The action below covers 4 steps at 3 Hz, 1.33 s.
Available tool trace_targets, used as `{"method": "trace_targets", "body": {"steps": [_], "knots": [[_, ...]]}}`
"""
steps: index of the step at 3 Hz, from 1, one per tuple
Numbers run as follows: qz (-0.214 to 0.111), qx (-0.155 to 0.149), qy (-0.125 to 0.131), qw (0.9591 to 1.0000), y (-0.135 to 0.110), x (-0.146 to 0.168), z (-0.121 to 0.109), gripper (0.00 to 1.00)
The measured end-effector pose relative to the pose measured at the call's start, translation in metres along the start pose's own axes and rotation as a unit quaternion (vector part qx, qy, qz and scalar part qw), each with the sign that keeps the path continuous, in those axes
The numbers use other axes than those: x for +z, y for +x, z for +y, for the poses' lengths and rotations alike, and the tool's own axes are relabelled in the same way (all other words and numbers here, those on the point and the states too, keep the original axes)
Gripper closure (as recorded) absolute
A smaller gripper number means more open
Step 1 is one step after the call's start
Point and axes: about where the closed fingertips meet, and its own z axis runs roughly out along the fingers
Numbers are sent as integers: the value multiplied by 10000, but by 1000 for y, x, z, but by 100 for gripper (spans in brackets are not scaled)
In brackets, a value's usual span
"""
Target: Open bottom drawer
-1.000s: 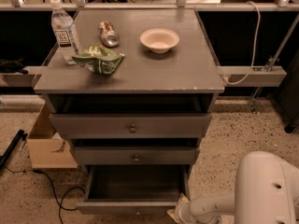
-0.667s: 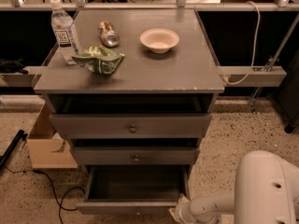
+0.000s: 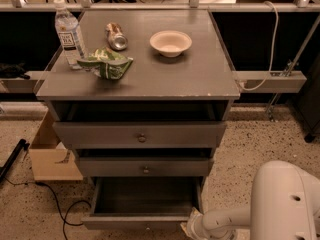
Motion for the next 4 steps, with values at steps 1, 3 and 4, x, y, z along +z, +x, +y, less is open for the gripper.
{"method": "trace_targets", "body": {"steps": [1, 3, 4], "knots": [[64, -72, 34, 9999, -2, -2, 0, 100], [128, -159, 17, 9998, 5, -4, -1, 100], [141, -147, 11, 9998, 9, -7, -2, 100]]}}
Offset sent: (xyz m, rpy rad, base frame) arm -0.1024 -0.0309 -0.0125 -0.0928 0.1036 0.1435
